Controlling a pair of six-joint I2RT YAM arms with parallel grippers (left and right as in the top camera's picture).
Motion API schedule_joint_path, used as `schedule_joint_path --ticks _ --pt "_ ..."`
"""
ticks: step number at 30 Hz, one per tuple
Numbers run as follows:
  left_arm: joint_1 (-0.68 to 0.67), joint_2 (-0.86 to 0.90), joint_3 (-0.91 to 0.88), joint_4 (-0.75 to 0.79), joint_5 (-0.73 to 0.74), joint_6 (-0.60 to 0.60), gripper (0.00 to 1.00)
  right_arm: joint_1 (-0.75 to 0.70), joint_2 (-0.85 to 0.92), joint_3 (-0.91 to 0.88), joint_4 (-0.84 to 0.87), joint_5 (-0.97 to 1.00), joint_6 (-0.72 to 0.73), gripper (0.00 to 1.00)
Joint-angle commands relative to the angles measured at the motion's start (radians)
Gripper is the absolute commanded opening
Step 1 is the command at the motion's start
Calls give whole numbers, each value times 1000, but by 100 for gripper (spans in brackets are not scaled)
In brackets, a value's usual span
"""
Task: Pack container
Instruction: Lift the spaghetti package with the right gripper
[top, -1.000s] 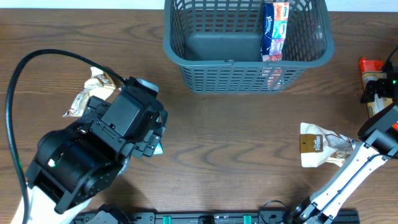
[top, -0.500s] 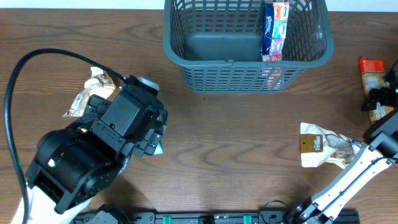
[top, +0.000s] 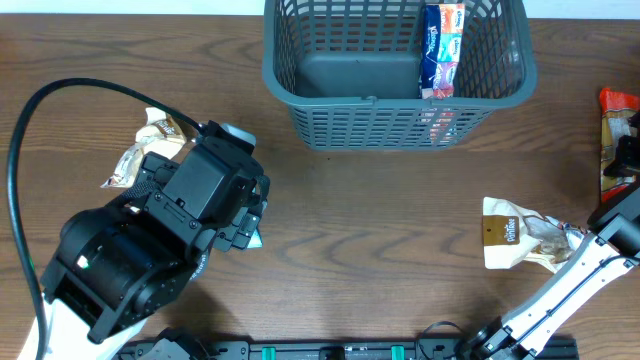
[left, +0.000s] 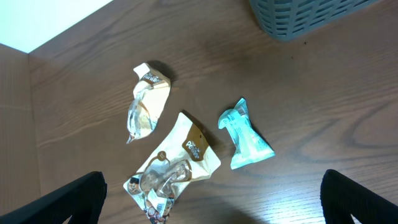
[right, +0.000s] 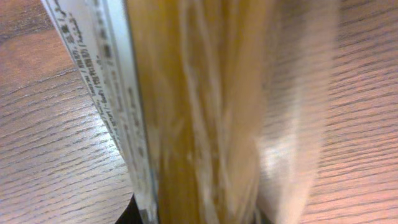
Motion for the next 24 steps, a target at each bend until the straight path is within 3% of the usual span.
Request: schedule_joint_path --ticks 1,12,24 --pt "0 4 0 0 -16 -8 99 15 31 -14 10 -100 39 1" --pt "0 4 0 0 -16 -8 99 152 -16 129 3 -322 94 1" --pt "0 4 0 0 -15 -8 99 284 -277 451 -54 -267 167 1"
